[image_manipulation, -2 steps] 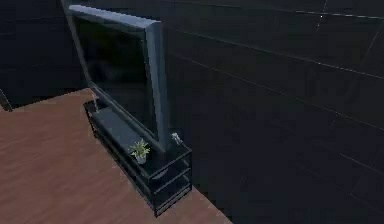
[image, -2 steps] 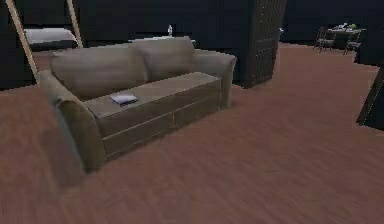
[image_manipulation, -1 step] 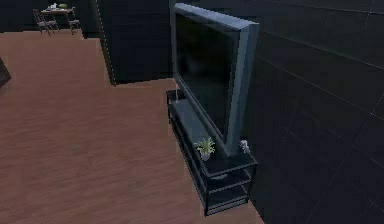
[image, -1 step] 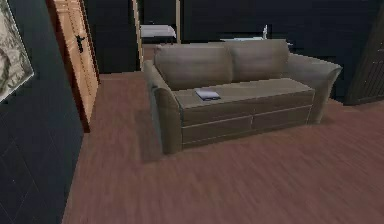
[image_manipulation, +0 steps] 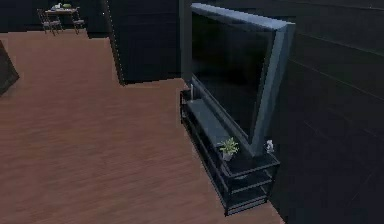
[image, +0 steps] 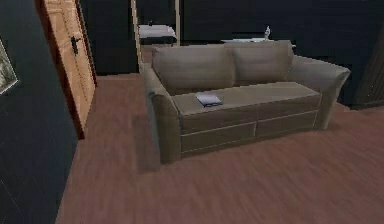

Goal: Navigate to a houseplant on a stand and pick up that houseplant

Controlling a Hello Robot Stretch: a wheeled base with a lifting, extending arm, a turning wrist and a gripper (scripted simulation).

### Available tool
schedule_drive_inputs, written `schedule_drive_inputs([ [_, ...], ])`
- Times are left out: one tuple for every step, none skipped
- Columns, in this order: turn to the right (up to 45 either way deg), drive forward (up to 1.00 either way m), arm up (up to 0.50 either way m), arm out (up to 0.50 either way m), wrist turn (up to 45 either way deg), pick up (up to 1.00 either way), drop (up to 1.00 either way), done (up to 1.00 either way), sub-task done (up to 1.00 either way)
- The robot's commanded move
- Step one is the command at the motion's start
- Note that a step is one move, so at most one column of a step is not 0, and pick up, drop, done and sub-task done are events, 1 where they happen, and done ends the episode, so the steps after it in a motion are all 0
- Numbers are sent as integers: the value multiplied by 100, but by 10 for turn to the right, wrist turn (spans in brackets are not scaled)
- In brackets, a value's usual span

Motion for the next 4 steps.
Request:
schedule_drive_inputs([
  [450, 0, 0, 0, 0, 0, 0, 0, 0],
  [60, 0, 0, 0, 0, 0, 0, 0, 0],
  [0, 10, 0, 0, 0, 0, 0, 0, 0],
  [-240, 0, 0, 0, 0, 0, 0, 0, 0],
])
